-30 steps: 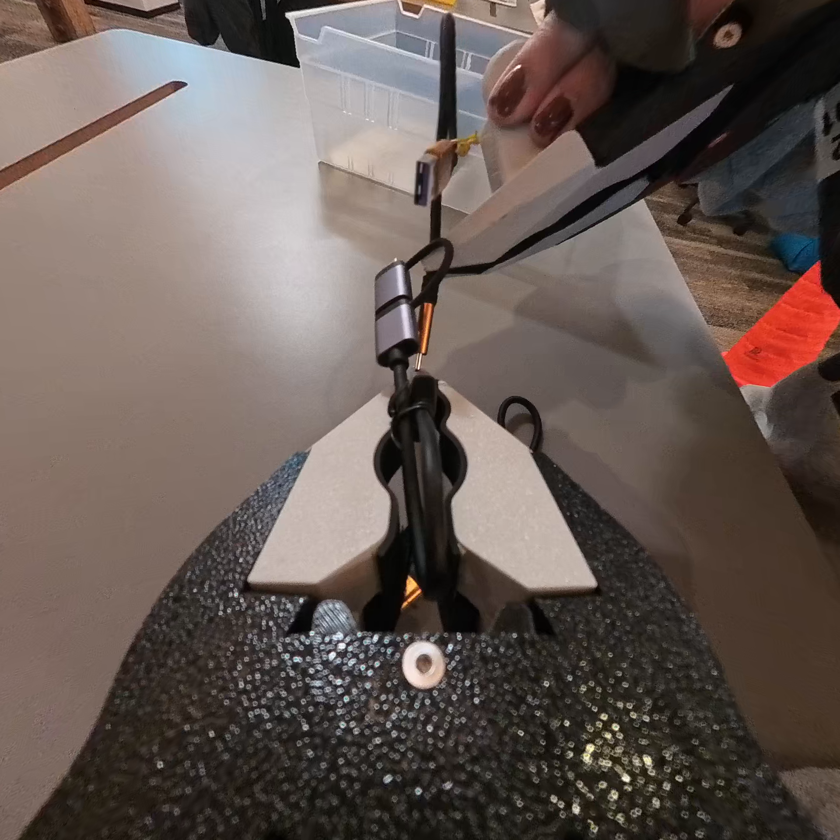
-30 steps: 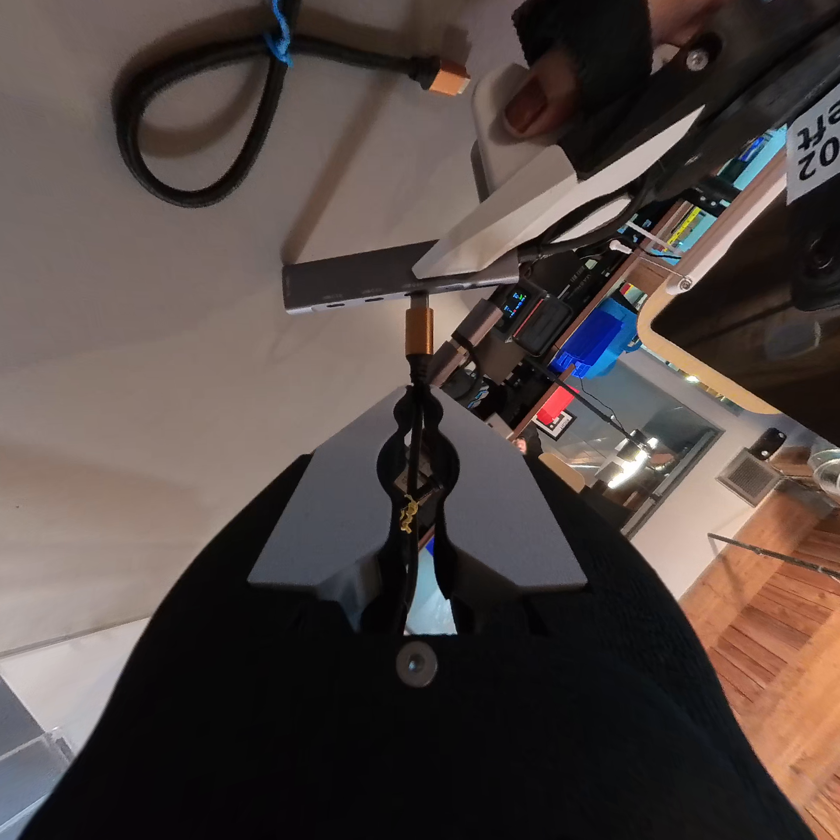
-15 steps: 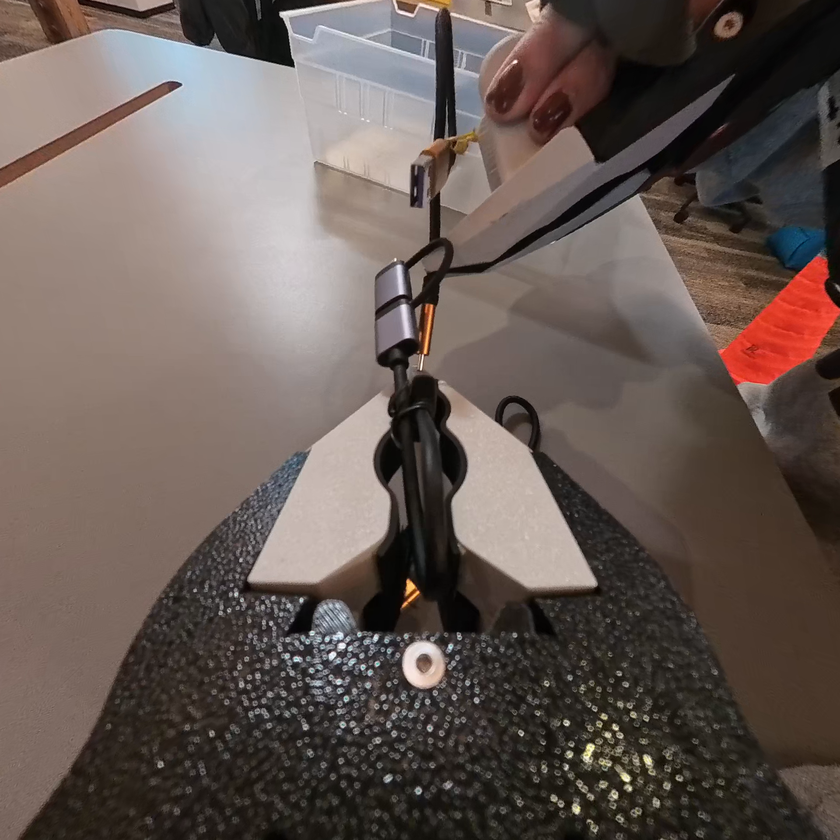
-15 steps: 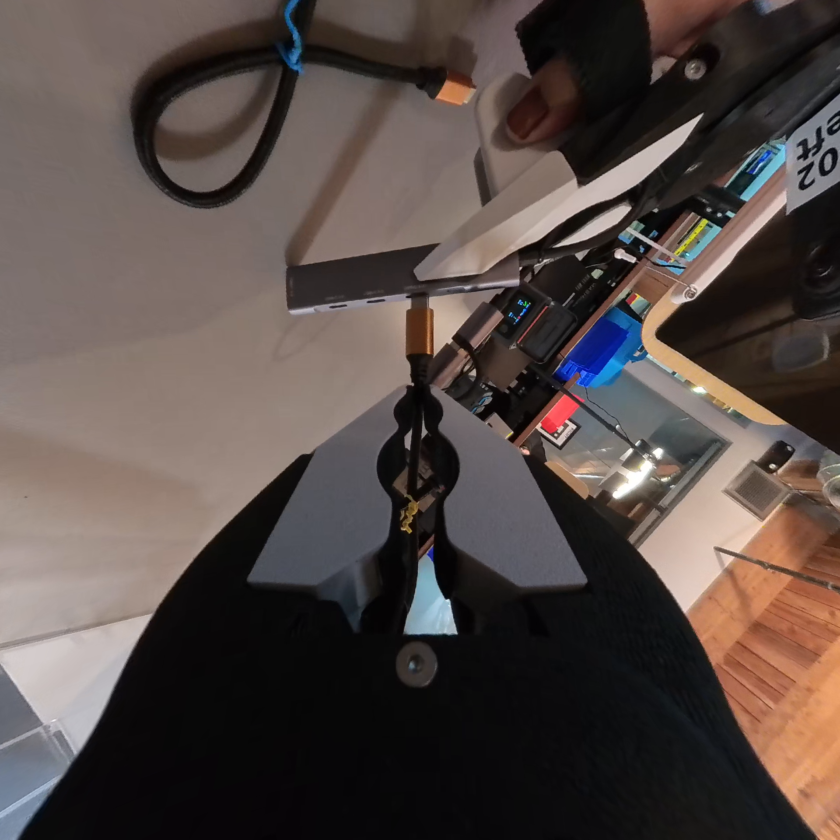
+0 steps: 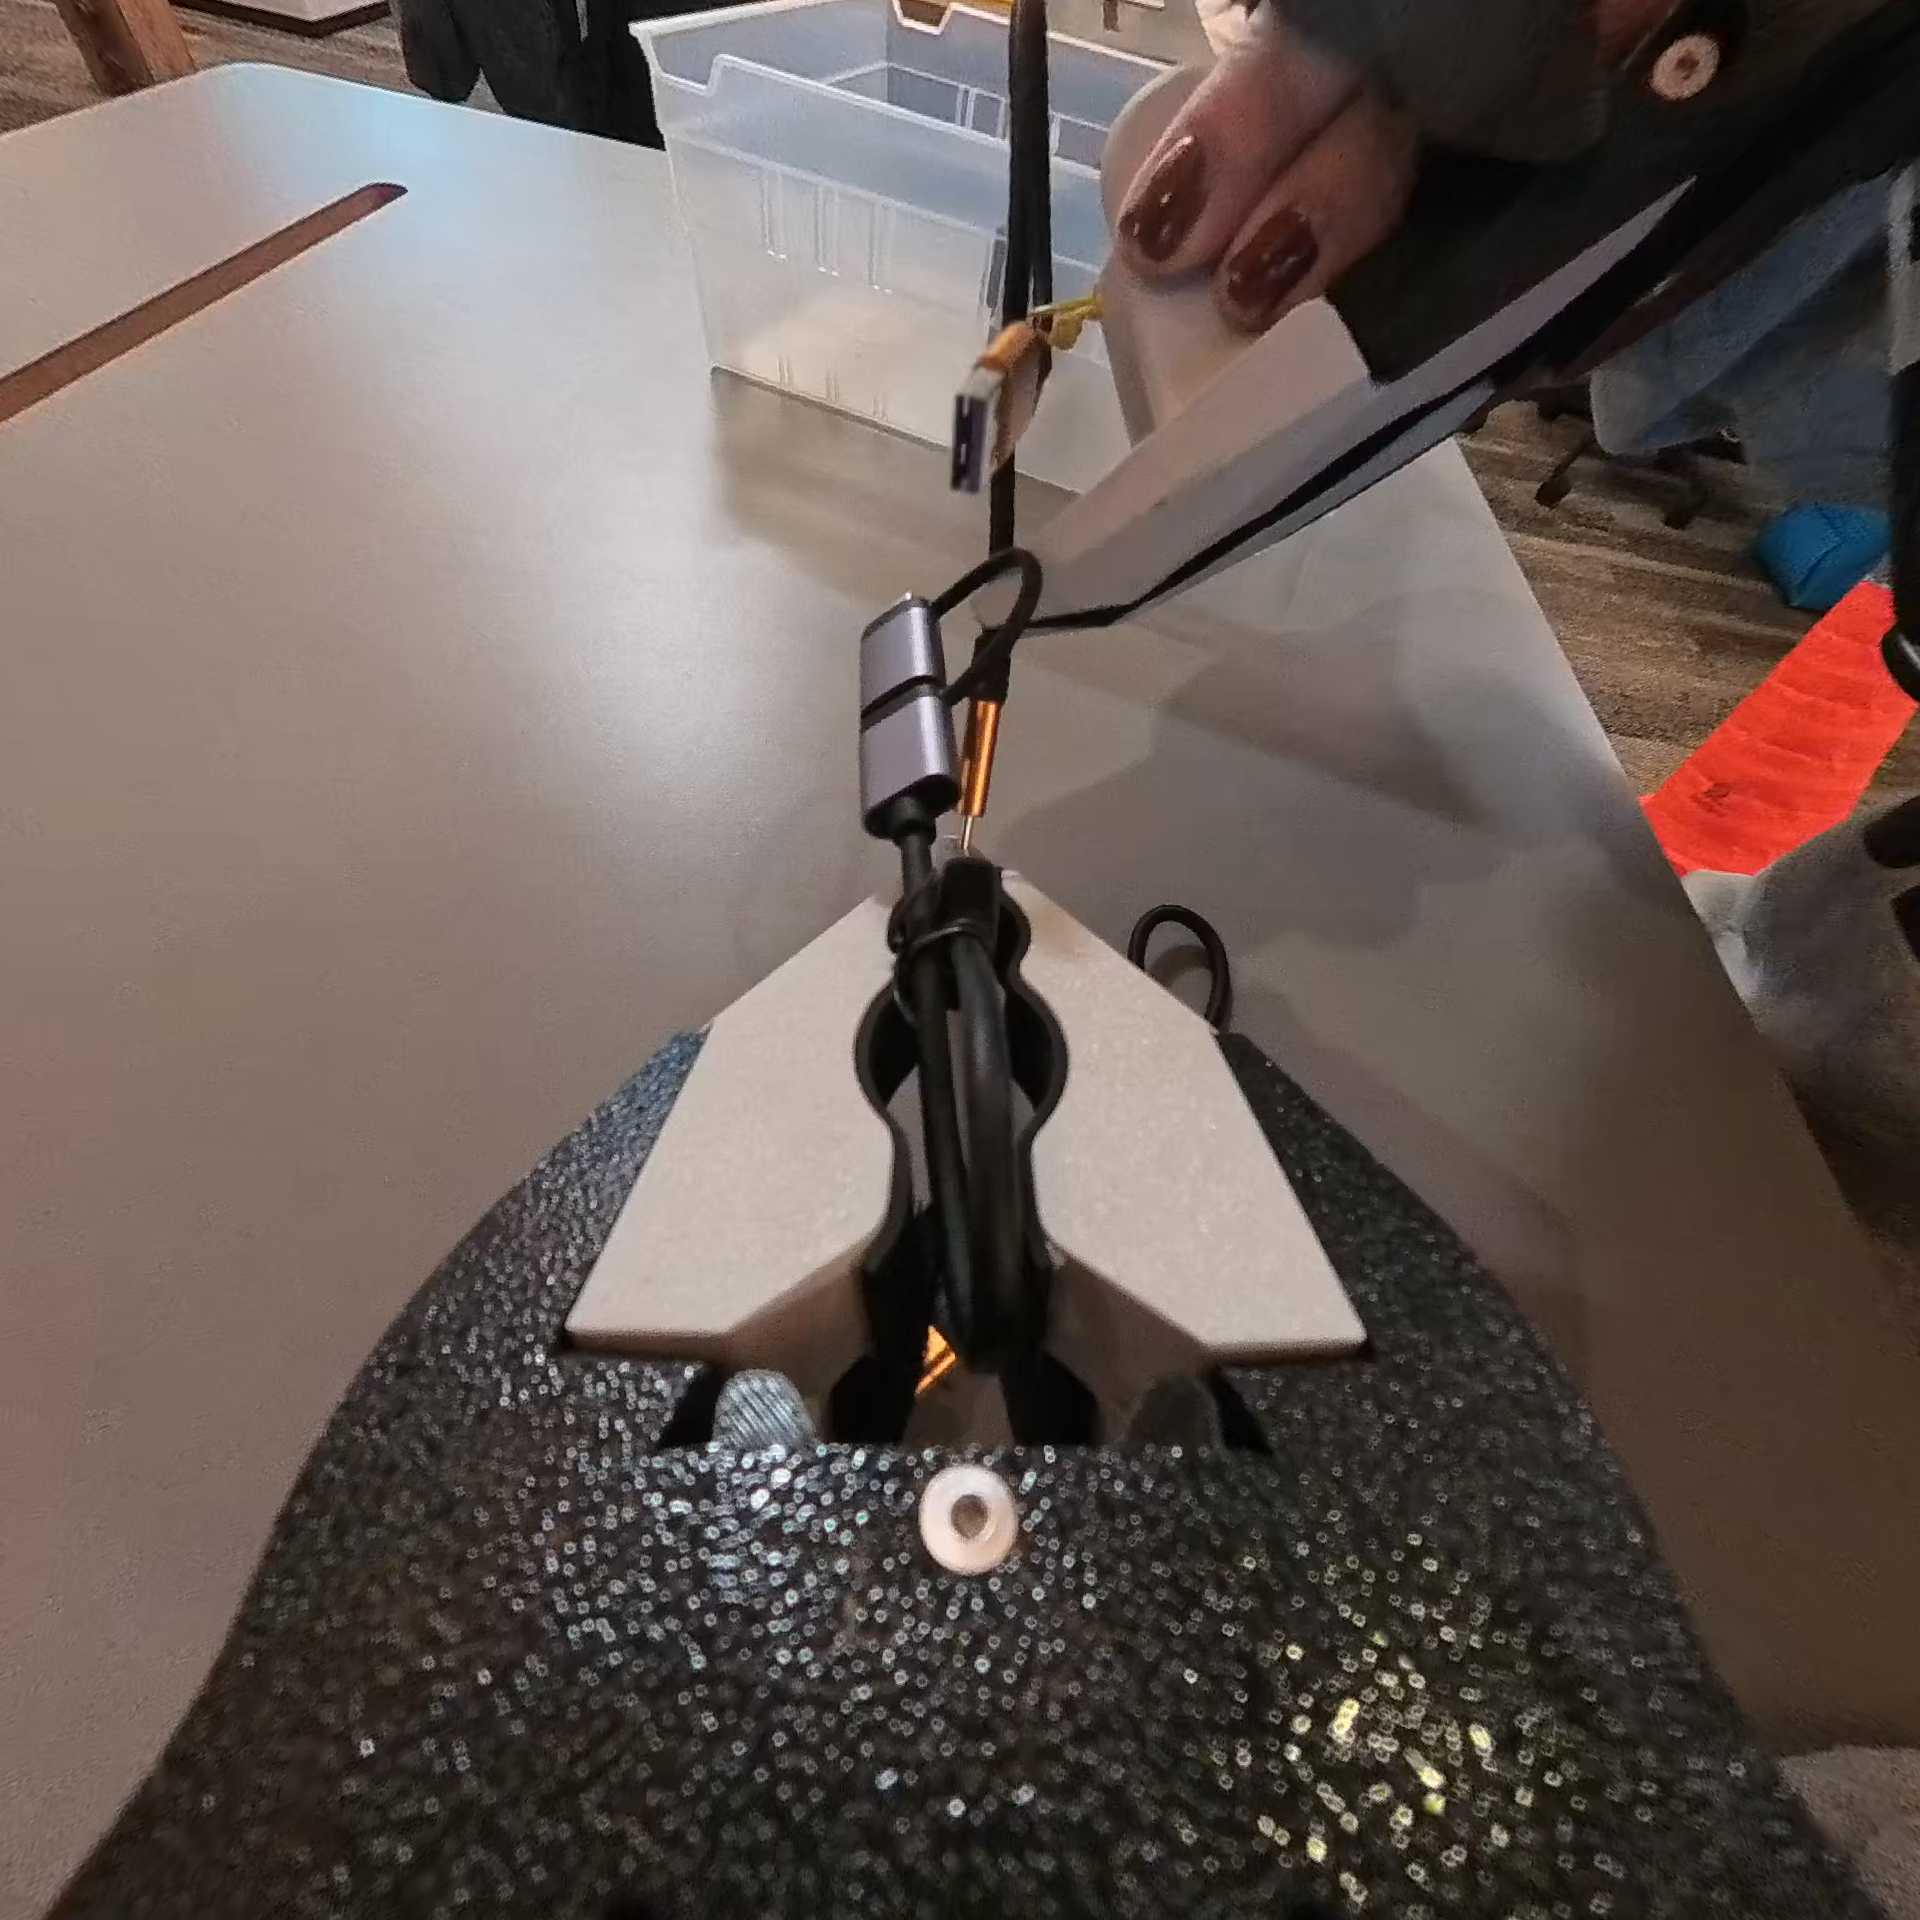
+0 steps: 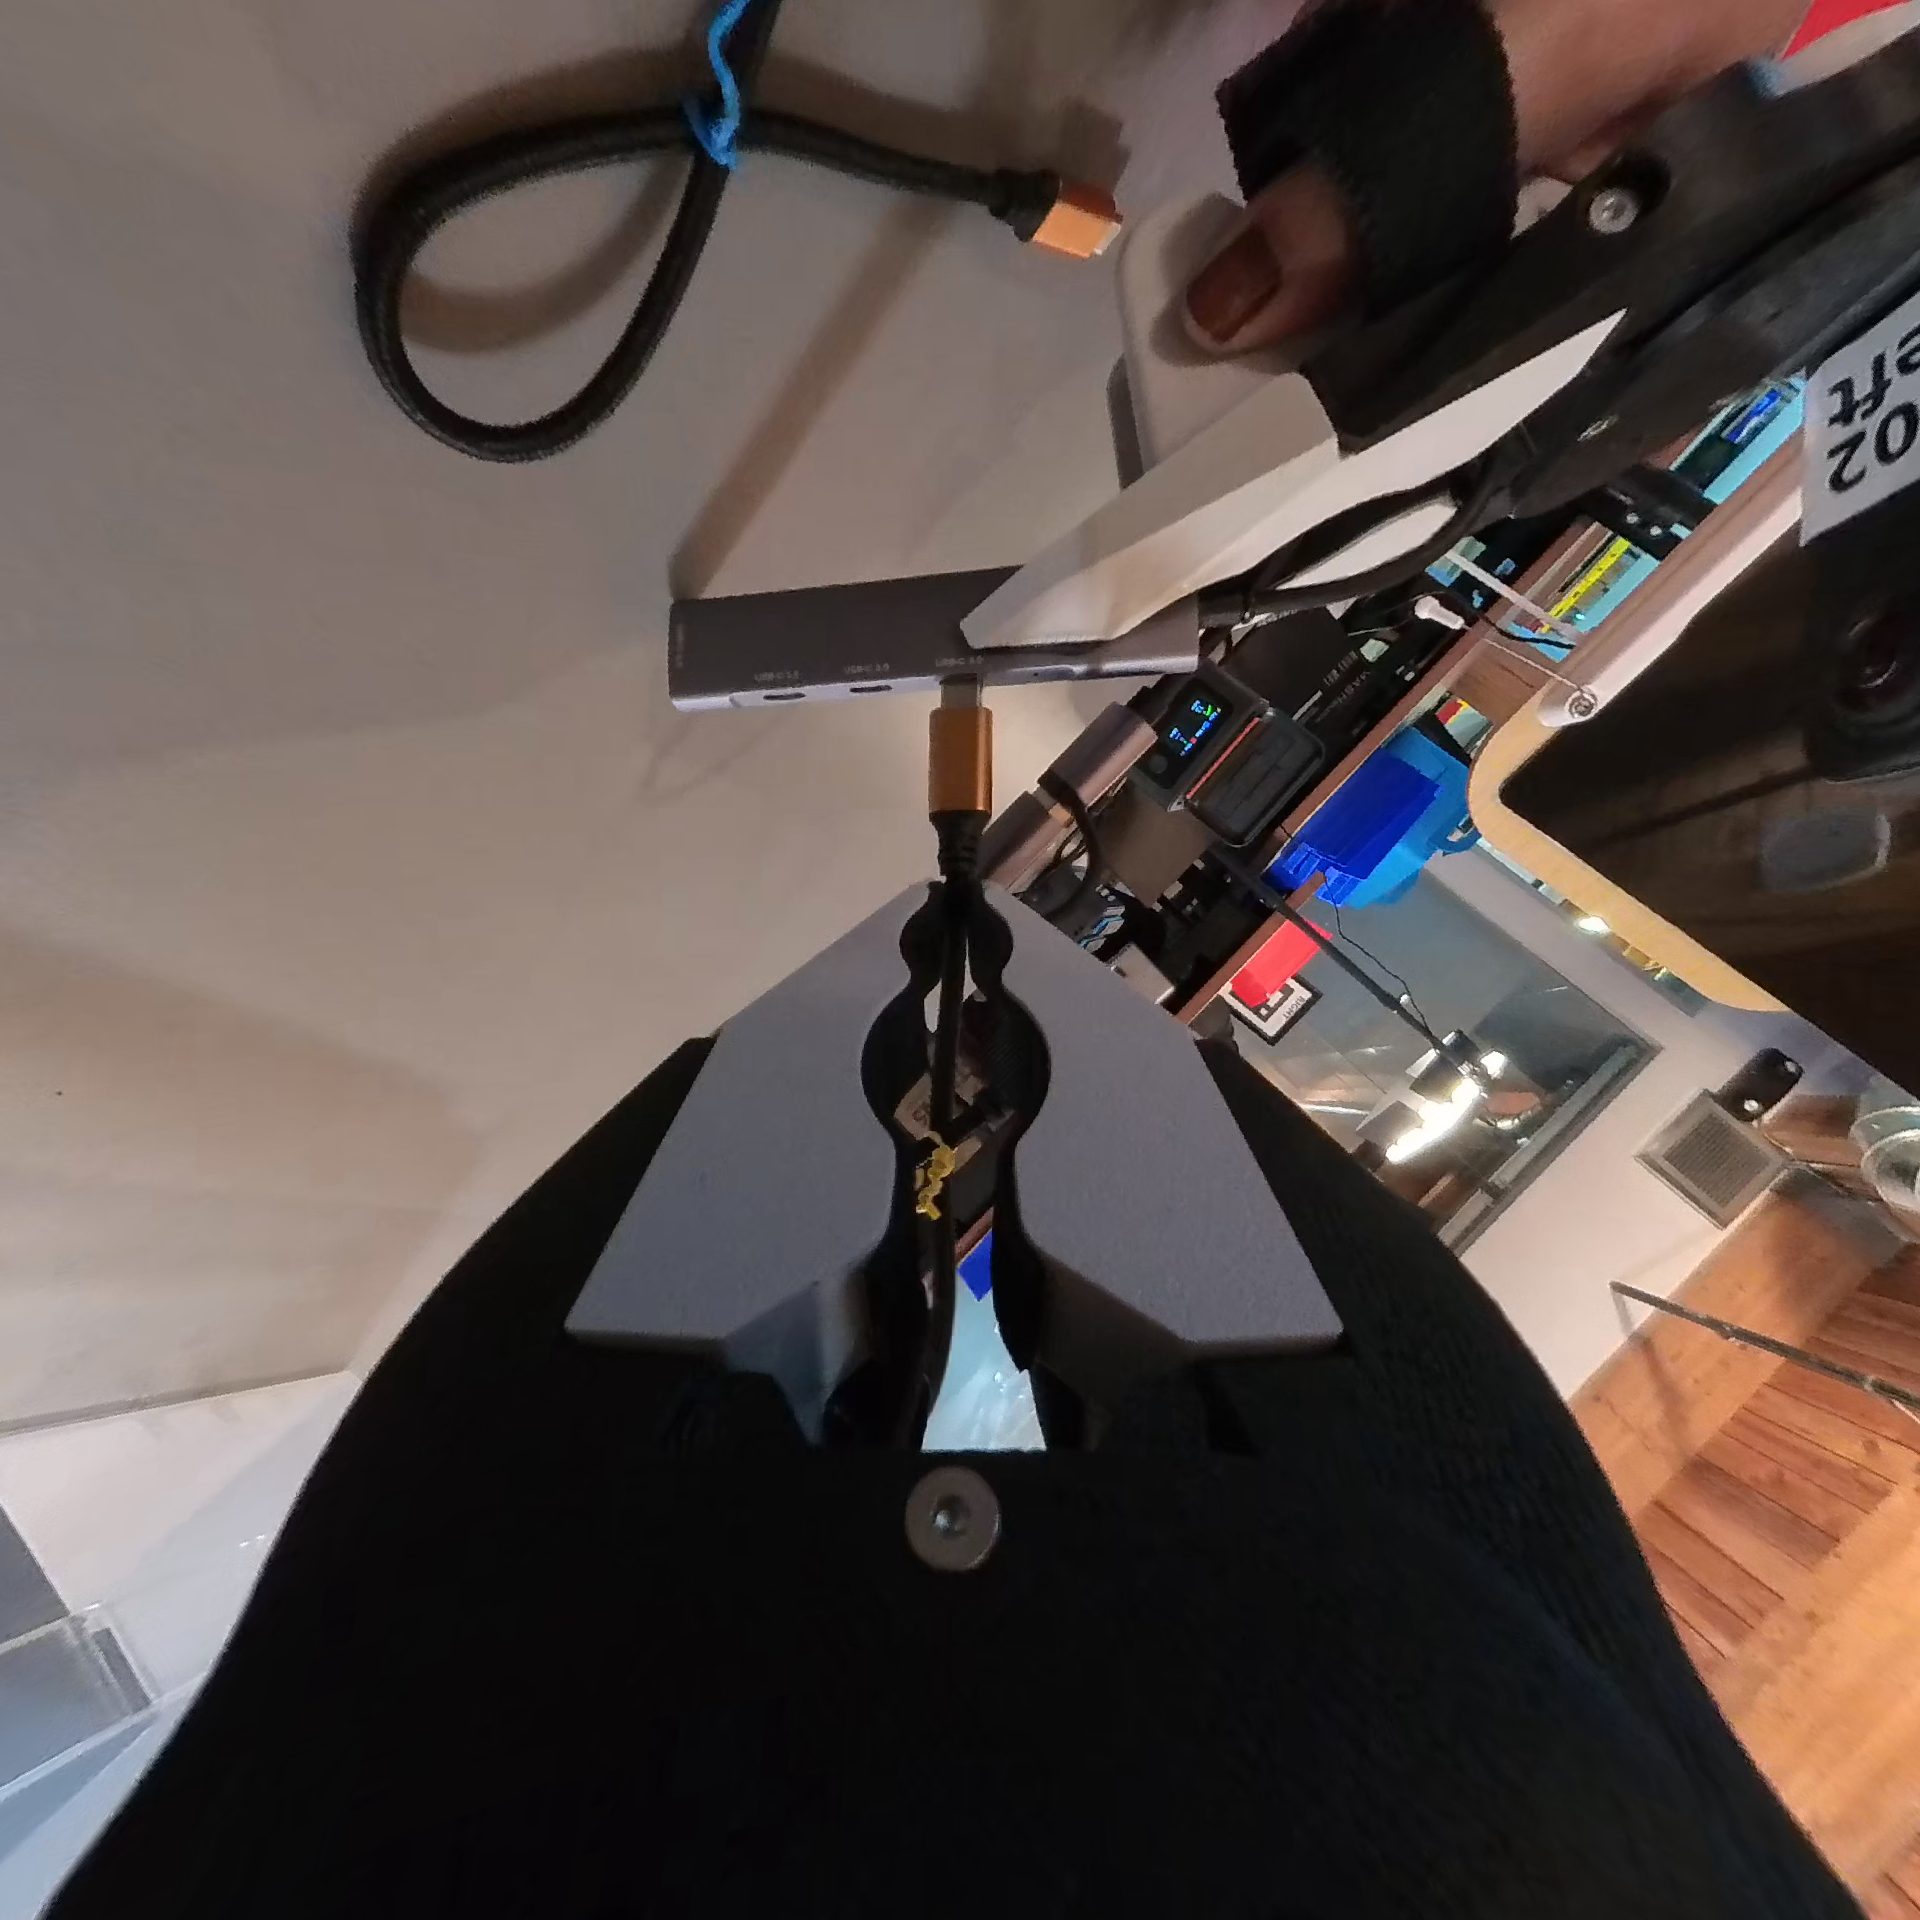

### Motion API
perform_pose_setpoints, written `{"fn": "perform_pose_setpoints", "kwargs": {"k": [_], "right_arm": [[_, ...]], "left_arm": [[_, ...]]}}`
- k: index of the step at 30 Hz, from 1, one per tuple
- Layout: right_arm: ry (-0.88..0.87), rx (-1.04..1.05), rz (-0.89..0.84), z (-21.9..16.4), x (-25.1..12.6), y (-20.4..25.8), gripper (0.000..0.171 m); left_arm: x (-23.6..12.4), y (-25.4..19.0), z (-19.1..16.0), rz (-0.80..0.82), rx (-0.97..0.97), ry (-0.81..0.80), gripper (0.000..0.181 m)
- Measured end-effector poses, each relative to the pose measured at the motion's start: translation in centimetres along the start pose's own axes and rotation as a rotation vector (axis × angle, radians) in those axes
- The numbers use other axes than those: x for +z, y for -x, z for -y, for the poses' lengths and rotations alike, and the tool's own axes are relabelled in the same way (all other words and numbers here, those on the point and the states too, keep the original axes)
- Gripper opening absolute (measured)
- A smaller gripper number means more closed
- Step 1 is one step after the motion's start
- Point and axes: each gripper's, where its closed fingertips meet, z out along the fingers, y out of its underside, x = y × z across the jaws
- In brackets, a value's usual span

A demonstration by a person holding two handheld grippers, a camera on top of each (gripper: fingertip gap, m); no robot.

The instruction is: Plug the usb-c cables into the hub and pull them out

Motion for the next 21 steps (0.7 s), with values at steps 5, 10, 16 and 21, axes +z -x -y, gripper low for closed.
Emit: {"fn": "perform_pose_setpoints", "kwargs": {"k": [5,10,16,21], "right_arm": [[-0.007,-0.001,0.001,0.2,0.02,-0.04,0.001],[-0.008,0.022,0.006,0.15,0.27,0.05,0.001],[-0.044,0.121,0.041,0.13,0.36,0.14,0.002],[-0.064,0.201,0.067,0.2,0.38,-0.02,0.001]], "left_arm": [[0.01,-0.03,0.01,-0.002,0.0,-0.001,0.007],[0.08,-0.17,0.05,-0.003,0.01,0.003,0.007],[0.09,-0.16,0.05,-0.005,0.007,0.001,0.007],[0.07,-0.19,-0.01,-0.003,0.017,0.006,0.007]]}}
